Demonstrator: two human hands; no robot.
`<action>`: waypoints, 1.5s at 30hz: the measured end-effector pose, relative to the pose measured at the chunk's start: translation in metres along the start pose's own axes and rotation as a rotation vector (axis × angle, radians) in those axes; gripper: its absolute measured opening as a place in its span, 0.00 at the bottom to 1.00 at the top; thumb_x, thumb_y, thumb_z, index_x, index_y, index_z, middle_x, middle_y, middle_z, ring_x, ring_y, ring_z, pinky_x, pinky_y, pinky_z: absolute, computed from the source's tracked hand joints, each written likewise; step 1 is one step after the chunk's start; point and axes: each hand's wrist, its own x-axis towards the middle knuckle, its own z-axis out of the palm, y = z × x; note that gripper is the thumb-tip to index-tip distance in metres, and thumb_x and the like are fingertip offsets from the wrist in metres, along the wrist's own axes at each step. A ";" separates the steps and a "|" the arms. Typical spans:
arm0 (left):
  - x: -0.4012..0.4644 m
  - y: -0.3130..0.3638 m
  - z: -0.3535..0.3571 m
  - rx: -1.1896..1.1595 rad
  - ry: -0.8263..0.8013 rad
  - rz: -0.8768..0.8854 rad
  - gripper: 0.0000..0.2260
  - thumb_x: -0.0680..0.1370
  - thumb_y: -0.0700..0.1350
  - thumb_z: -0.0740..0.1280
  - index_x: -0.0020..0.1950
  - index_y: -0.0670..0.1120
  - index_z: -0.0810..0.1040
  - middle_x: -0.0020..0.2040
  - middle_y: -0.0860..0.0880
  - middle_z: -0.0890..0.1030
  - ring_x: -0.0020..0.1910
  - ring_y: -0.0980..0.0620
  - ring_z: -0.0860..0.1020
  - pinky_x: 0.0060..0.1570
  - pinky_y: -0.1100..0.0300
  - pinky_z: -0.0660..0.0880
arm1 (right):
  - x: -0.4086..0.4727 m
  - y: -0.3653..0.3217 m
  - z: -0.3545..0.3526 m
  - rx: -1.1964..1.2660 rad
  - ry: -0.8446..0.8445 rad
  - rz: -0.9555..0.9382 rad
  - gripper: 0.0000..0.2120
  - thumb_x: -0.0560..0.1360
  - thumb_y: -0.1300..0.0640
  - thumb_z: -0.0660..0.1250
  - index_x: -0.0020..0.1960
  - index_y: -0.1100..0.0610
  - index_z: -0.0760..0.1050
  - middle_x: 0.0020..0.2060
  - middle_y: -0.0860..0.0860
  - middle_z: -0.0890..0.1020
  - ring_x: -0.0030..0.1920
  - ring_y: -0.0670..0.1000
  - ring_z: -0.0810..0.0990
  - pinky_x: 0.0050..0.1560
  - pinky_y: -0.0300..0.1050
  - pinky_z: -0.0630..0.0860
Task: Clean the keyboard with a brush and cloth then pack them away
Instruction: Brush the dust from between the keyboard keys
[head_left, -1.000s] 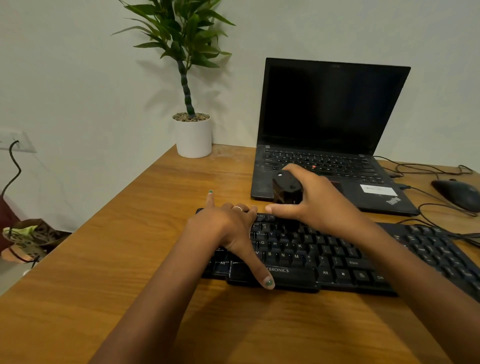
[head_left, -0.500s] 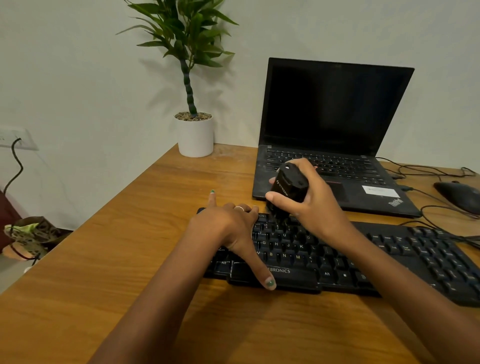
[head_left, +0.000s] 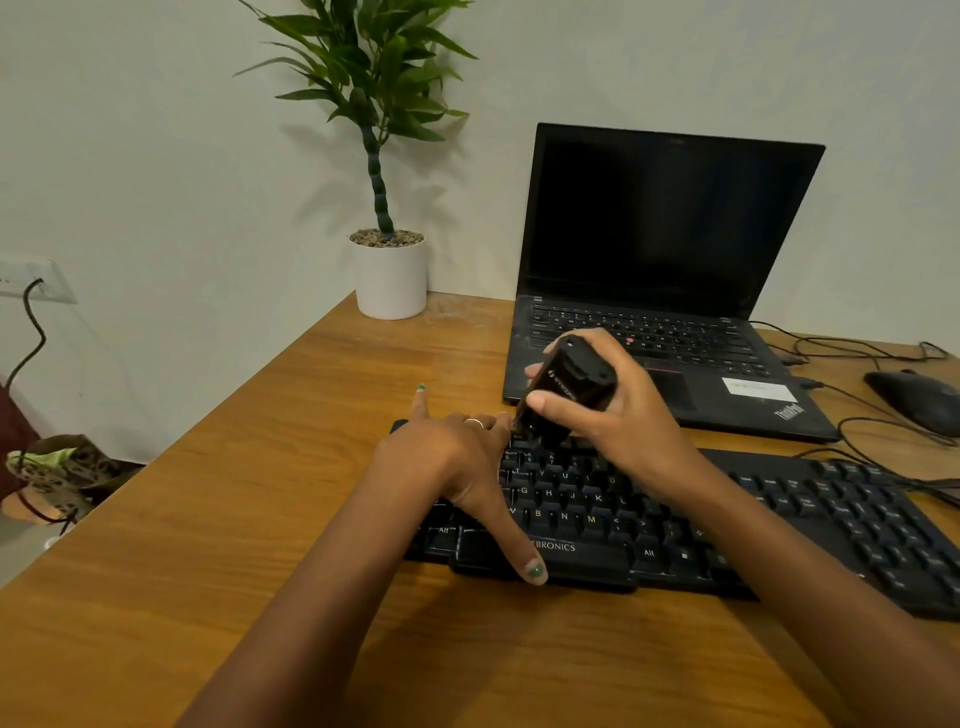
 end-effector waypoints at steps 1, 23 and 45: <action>0.000 0.000 0.000 0.001 -0.001 -0.007 0.61 0.63 0.72 0.71 0.78 0.49 0.33 0.80 0.48 0.44 0.78 0.47 0.42 0.66 0.35 0.25 | 0.000 0.003 -0.002 0.043 0.043 0.022 0.18 0.70 0.58 0.73 0.57 0.53 0.70 0.52 0.50 0.81 0.54 0.47 0.80 0.51 0.46 0.80; -0.001 0.001 0.000 0.050 -0.019 -0.065 0.62 0.62 0.74 0.69 0.79 0.46 0.36 0.80 0.46 0.46 0.78 0.45 0.44 0.66 0.33 0.27 | 0.002 0.002 0.016 0.172 0.101 0.087 0.16 0.71 0.59 0.72 0.55 0.56 0.70 0.49 0.57 0.81 0.49 0.50 0.82 0.48 0.47 0.81; -0.003 0.002 0.000 0.034 -0.031 -0.069 0.62 0.62 0.73 0.69 0.79 0.45 0.36 0.80 0.46 0.46 0.78 0.45 0.43 0.65 0.36 0.26 | 0.023 -0.006 0.017 -0.243 0.020 0.032 0.17 0.71 0.52 0.72 0.55 0.52 0.69 0.43 0.46 0.76 0.45 0.45 0.77 0.44 0.39 0.75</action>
